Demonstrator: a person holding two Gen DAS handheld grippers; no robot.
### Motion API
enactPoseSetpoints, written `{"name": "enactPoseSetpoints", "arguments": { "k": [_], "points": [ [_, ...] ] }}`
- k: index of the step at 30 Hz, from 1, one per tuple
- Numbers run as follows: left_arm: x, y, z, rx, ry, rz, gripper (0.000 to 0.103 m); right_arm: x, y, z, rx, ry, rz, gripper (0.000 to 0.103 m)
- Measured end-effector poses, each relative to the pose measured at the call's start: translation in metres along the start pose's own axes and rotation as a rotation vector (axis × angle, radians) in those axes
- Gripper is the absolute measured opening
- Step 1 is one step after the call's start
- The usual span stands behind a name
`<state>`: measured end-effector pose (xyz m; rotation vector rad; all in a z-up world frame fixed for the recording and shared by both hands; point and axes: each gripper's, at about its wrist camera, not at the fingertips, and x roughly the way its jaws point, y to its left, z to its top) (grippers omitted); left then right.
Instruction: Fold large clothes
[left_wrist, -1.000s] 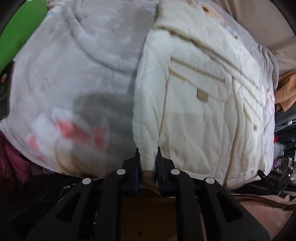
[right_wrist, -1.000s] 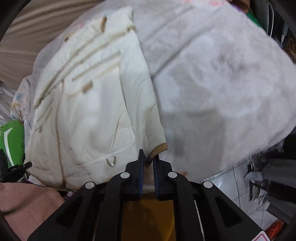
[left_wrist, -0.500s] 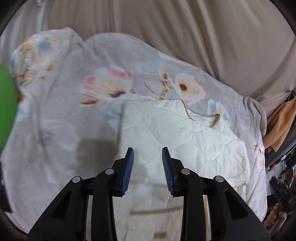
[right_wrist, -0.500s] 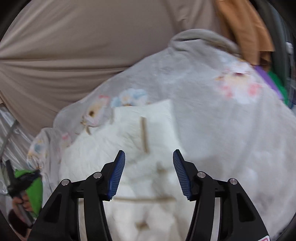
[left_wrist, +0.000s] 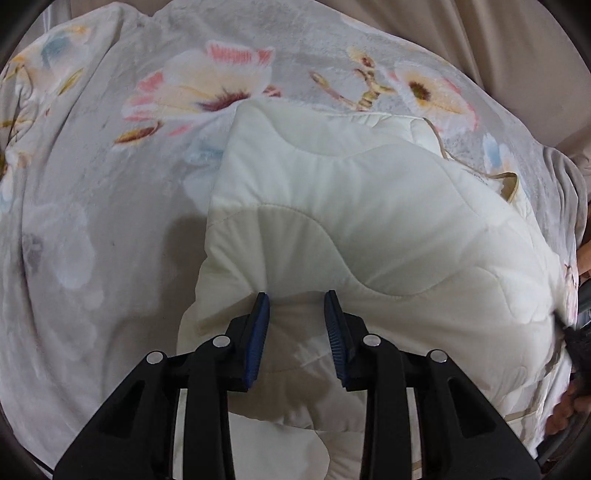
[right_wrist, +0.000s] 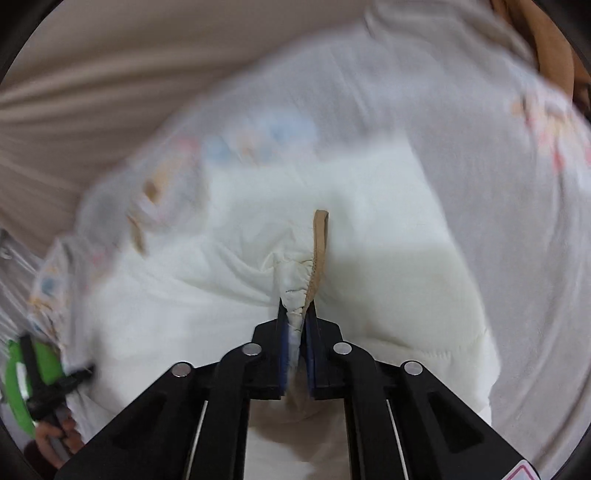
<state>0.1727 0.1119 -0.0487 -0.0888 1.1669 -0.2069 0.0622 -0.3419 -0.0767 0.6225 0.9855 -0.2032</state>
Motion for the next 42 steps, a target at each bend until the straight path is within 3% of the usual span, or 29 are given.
{"name": "enactPoseSetpoints", "arguments": {
  "k": [1, 3, 5, 7, 9, 12, 15, 18, 19, 20, 22, 26, 29, 30, 34, 37, 40, 41, 42],
  "points": [
    [0.001, 0.000, 0.001, -0.005, 0.001, -0.001, 0.030, 0.003, -0.005, -0.002, 0.024, 0.010, 0.007, 0.005],
    [-0.006, 0.001, 0.004, -0.012, -0.003, -0.001, 0.030, -0.017, 0.007, 0.004, 0.027, -0.048, -0.075, 0.021],
    [-0.022, 0.006, 0.012, -0.039, -0.029, -0.021, 0.030, -0.048, 0.030, 0.011, -0.011, -0.160, -0.155, 0.021],
    [-0.041, 0.011, 0.026, -0.042, -0.090, -0.038, 0.030, -0.067, 0.062, 0.018, -0.085, -0.251, -0.181, 0.021],
    [-0.049, 0.013, 0.043, -0.030, -0.122, -0.032, 0.029, -0.064, 0.097, 0.027, -0.166, -0.261, -0.132, 0.021],
    [-0.035, 0.013, 0.075, -0.018, -0.128, -0.020, 0.029, -0.018, 0.179, 0.036, -0.313, -0.137, 0.089, 0.020],
    [0.004, 0.008, 0.099, 0.007, -0.058, -0.005, 0.030, 0.044, 0.262, 0.027, -0.458, 0.012, 0.230, 0.013],
    [0.036, 0.010, 0.107, 0.014, -0.010, 0.049, 0.031, 0.102, 0.309, 0.005, -0.560, 0.139, 0.236, 0.010],
    [0.040, 0.012, 0.106, 0.014, -0.012, 0.058, 0.031, 0.114, 0.309, -0.001, -0.573, 0.163, 0.212, 0.008],
    [0.042, 0.015, 0.106, 0.013, -0.014, 0.054, 0.031, 0.123, 0.303, -0.004, -0.569, 0.172, 0.187, 0.000],
    [0.042, 0.021, 0.104, 0.007, -0.021, 0.040, 0.032, 0.120, 0.268, 0.001, -0.501, 0.157, 0.188, 0.000],
    [0.043, 0.023, 0.103, 0.018, -0.025, 0.029, 0.032, 0.075, 0.142, 0.030, -0.240, 0.045, 0.057, 0.000],
    [0.029, 0.021, 0.107, -0.010, -0.051, 0.016, 0.030, 0.034, 0.095, 0.050, -0.136, -0.045, -0.052, 0.003],
    [0.023, 0.020, 0.107, -0.019, -0.069, 0.000, 0.029, 0.025, 0.101, 0.057, -0.154, -0.065, -0.040, 0.013],
    [0.019, 0.009, 0.120, -0.049, -0.087, -0.041, 0.029, 0.043, 0.182, 0.070, -0.329, -0.046, 0.076, 0.012],
    [0.042, 0.001, 0.123, -0.033, -0.042, 0.010, 0.029, 0.093, 0.254, 0.063, -0.428, 0.054, 0.180, 0.003],
    [0.057, -0.001, 0.121, -0.014, -0.026, 0.037, 0.030, 0.154, 0.298, 0.051, -0.497, 0.194, 0.175, 0.000],
    [0.058, -0.004, 0.120, 0.011, -0.036, 0.052, 0.030, 0.168, 0.300, 0.048, -0.528, 0.209, 0.128, 0.000],
    [0.059, -0.006, 0.120, 0.029, -0.038, 0.064, 0.031, 0.173, 0.295, 0.050, -0.536, 0.169, 0.107, 0.000]
  ]
}}
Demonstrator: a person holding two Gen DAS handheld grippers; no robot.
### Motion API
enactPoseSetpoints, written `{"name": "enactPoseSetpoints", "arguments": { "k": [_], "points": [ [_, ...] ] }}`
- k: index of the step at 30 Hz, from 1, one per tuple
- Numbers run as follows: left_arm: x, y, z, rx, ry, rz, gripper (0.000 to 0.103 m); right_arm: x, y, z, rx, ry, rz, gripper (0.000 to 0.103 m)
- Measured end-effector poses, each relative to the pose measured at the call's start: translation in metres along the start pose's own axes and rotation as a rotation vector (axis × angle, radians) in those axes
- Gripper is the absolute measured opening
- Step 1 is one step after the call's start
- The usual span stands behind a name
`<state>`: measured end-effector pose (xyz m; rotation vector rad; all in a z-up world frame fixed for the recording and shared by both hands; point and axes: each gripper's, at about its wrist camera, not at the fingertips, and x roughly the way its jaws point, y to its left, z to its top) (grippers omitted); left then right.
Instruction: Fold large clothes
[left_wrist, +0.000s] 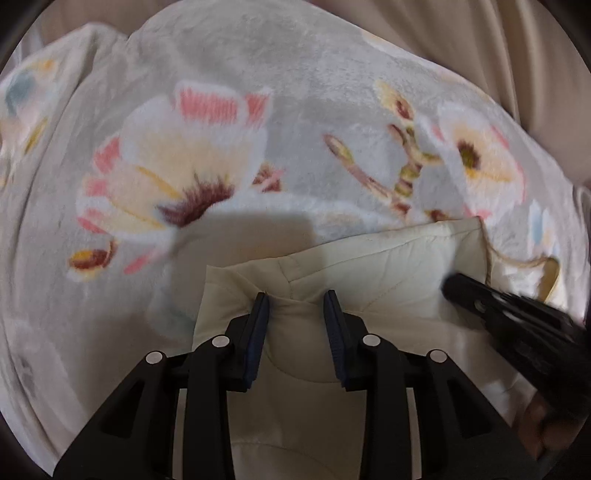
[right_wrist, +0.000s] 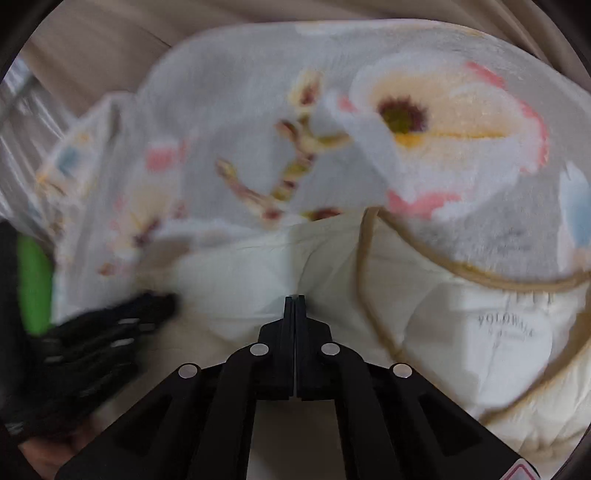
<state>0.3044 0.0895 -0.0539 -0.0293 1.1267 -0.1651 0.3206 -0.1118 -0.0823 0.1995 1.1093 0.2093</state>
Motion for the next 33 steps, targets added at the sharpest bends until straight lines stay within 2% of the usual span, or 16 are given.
{"name": "enactPoseSetpoints", "arguments": {
  "k": [3, 6, 9, 11, 14, 16, 18, 19, 21, 22, 24, 26, 27, 29, 32, 33],
  "points": [
    [0.001, -0.002, 0.001, 0.013, -0.001, 0.010, 0.031, -0.036, -0.055, -0.007, 0.217, -0.134, -0.155, 0.000],
    [-0.011, -0.004, 0.003, -0.007, -0.016, 0.019, 0.028, -0.097, -0.107, -0.036, 0.365, -0.251, -0.175, 0.000],
    [-0.043, -0.024, 0.007, -0.002, -0.094, -0.057, 0.029, -0.154, -0.139, -0.077, 0.405, -0.326, -0.225, 0.001],
    [-0.056, -0.062, 0.011, 0.046, -0.106, -0.141, 0.029, -0.167, -0.156, -0.092, 0.431, -0.317, -0.267, 0.004],
    [-0.053, -0.135, 0.012, 0.120, -0.061, -0.285, 0.030, -0.157, -0.180, -0.099, 0.477, -0.265, -0.244, 0.004],
    [-0.042, -0.176, 0.004, 0.175, -0.026, -0.318, 0.030, -0.149, -0.197, -0.103, 0.466, -0.222, -0.220, 0.004],
    [-0.016, -0.221, -0.009, 0.240, 0.029, -0.296, 0.031, -0.133, -0.206, -0.105, 0.408, -0.149, -0.220, 0.000],
    [0.004, -0.238, -0.016, 0.272, 0.067, -0.249, 0.032, -0.128, -0.212, -0.106, 0.385, -0.134, -0.247, 0.000],
    [0.026, -0.247, -0.026, 0.288, 0.076, -0.168, 0.031, -0.135, -0.235, -0.121, 0.422, -0.155, -0.317, 0.000],
    [0.025, -0.246, -0.028, 0.291, 0.023, -0.163, 0.031, -0.146, -0.252, -0.131, 0.495, -0.173, -0.339, 0.000],
    [0.023, -0.252, -0.030, 0.307, 0.019, -0.137, 0.031, -0.164, -0.262, -0.143, 0.563, -0.214, -0.328, 0.000],
    [0.023, -0.258, -0.029, 0.297, 0.015, -0.106, 0.031, -0.165, -0.249, -0.141, 0.494, -0.208, -0.298, 0.009],
    [0.023, -0.260, -0.028, 0.288, 0.012, -0.092, 0.031, -0.160, -0.241, -0.138, 0.434, -0.191, -0.298, 0.009],
    [0.023, -0.261, -0.025, 0.265, 0.018, -0.084, 0.031, -0.147, -0.237, -0.138, 0.339, -0.143, -0.369, 0.000],
    [0.002, -0.241, -0.015, 0.175, -0.006, -0.050, 0.031, -0.183, -0.259, -0.154, 0.447, -0.216, -0.441, 0.000],
    [-0.011, -0.229, -0.013, 0.153, -0.025, -0.066, 0.031, -0.201, -0.260, -0.160, 0.459, -0.256, -0.458, 0.007]
  ]
}}
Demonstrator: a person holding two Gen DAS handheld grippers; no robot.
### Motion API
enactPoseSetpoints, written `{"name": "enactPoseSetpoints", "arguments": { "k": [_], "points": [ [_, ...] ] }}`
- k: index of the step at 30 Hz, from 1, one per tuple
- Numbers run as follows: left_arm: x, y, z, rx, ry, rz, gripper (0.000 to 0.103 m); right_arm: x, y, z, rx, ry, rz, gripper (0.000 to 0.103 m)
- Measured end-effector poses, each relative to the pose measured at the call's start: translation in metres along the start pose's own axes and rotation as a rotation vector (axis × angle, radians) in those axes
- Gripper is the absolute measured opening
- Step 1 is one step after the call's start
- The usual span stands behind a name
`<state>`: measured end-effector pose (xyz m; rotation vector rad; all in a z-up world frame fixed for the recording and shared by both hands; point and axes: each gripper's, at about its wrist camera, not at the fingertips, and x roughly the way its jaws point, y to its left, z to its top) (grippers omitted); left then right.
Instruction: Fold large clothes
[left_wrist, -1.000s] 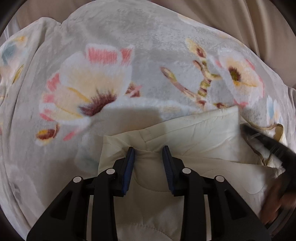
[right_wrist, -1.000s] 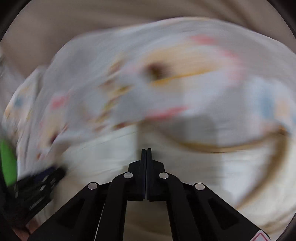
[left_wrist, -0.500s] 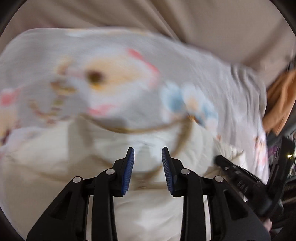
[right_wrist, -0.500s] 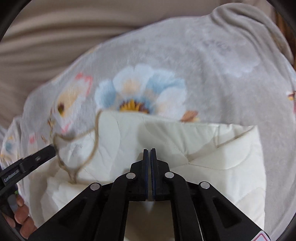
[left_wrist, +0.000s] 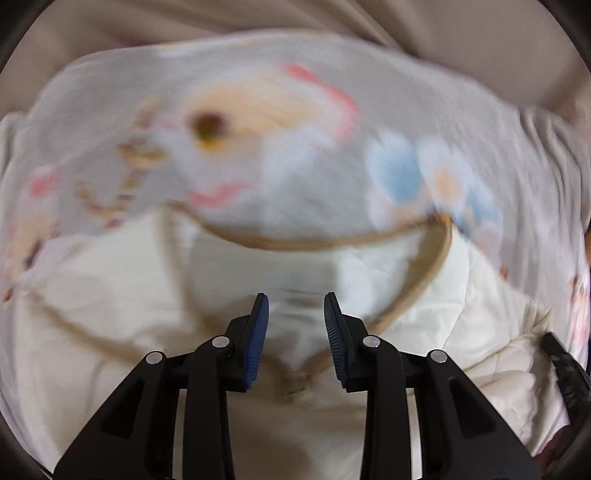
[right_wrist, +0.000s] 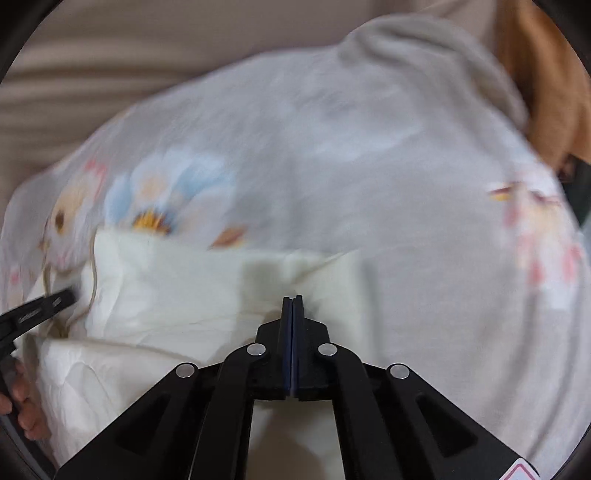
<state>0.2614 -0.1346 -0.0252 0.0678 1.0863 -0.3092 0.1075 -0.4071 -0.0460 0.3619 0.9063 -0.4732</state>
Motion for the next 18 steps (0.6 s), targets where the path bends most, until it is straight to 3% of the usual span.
{"name": "enactPoseSetpoints", "arguments": {
  "k": [2, 4, 7, 8, 12, 15, 18],
  "points": [
    [-0.039, 0.028, -0.008, -0.030, -0.050, -0.037, 0.035, -0.041, -0.024, -0.004, 0.007, -0.064, 0.053, 0.012],
    [-0.083, 0.060, -0.029, -0.032, -0.106, -0.040, 0.046, -0.085, -0.044, -0.021, -0.007, -0.107, 0.130, 0.013],
    [-0.130, 0.113, -0.069, -0.081, -0.137, -0.044, 0.066, -0.136, -0.074, -0.061, -0.007, -0.084, 0.247, 0.027],
    [-0.147, 0.137, -0.093, -0.112, -0.130, -0.045, 0.068, -0.152, -0.086, -0.079, 0.000, -0.071, 0.278, 0.033],
    [-0.186, 0.199, -0.189, -0.221, -0.023, -0.001, 0.071, -0.197, -0.118, -0.161, 0.037, 0.053, 0.302, 0.047],
    [-0.202, 0.233, -0.260, -0.320, 0.096, 0.016, 0.072, -0.214, -0.131, -0.218, 0.054, 0.148, 0.268, 0.050],
    [-0.218, 0.255, -0.316, -0.356, 0.158, 0.089, 0.072, -0.234, -0.137, -0.272, 0.008, 0.221, 0.207, 0.050]
  ]
}}
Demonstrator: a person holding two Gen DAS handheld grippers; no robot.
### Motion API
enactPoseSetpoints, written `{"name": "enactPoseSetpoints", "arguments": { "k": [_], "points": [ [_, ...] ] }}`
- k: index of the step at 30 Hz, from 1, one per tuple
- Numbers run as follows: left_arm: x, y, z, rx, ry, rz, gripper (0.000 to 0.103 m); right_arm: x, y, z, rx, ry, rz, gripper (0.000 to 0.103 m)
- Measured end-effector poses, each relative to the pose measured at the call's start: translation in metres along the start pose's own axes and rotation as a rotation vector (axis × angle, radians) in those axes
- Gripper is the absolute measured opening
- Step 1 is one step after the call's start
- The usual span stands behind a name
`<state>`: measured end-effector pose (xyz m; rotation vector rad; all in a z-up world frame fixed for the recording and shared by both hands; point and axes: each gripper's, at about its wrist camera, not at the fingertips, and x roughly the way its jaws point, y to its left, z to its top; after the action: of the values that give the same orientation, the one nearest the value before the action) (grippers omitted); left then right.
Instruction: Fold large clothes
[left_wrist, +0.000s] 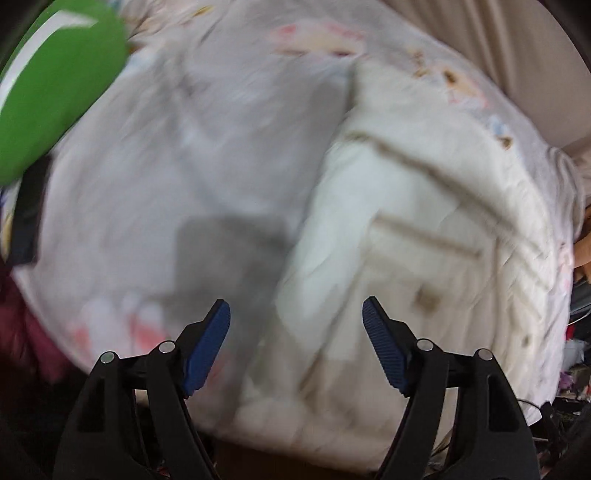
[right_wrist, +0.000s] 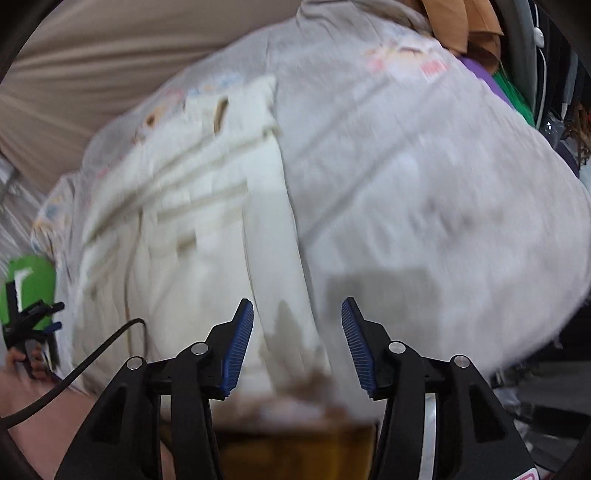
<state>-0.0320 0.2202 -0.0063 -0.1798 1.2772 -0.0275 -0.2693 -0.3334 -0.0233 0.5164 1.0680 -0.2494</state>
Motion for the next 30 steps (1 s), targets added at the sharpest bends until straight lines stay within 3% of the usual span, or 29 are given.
{"name": "enactPoseSetpoints", "arguments": {
  "k": [3, 6, 9, 14, 19, 20, 22, 23, 25, 26, 27, 30],
  "points": [
    [-0.013, 0.024, -0.032, -0.070, -0.018, 0.022, 0.072, -0.025, -0.004, -0.036, -0.062, -0.020, -0.133, 0.050],
    [-0.015, 0.030, -0.045, -0.065, -0.034, 0.023, 0.072, -0.051, -0.029, -0.055, 0.004, -0.086, -0.241, 0.052],
    [-0.001, 0.027, -0.055, -0.025, 0.013, -0.015, 0.072, -0.049, -0.049, -0.054, 0.133, -0.087, -0.170, 0.053],
    [0.029, 0.018, -0.060, 0.005, 0.098, -0.132, 0.074, -0.005, -0.020, -0.042, 0.106, -0.039, 0.047, 0.061],
    [0.045, 0.020, -0.058, -0.014, 0.109, -0.157, 0.076, 0.039, -0.004, -0.051, 0.121, 0.036, 0.083, 0.062],
    [0.046, 0.020, -0.058, -0.017, 0.107, -0.168, 0.073, 0.043, -0.004, -0.052, 0.138, 0.032, 0.105, 0.062],
    [0.047, 0.019, -0.056, -0.013, 0.115, -0.196, 0.056, 0.047, -0.003, -0.051, 0.160, 0.025, 0.119, 0.062],
    [0.046, 0.018, -0.056, -0.011, 0.115, -0.212, 0.049, 0.049, -0.002, -0.050, 0.168, 0.017, 0.134, 0.060],
    [0.044, 0.016, -0.054, -0.004, 0.113, -0.238, 0.023, 0.054, 0.000, -0.045, 0.174, 0.003, 0.150, 0.047],
    [0.043, 0.009, -0.052, 0.000, 0.104, -0.238, 0.020, 0.055, 0.000, -0.042, 0.178, 0.005, 0.156, 0.021],
    [0.039, 0.007, -0.051, 0.002, 0.091, -0.246, 0.016, 0.058, 0.002, -0.039, 0.181, 0.009, 0.181, 0.006],
    [0.009, 0.003, -0.051, 0.001, 0.024, -0.296, 0.013, 0.038, 0.015, -0.029, 0.135, -0.064, 0.207, 0.005]
  ]
}}
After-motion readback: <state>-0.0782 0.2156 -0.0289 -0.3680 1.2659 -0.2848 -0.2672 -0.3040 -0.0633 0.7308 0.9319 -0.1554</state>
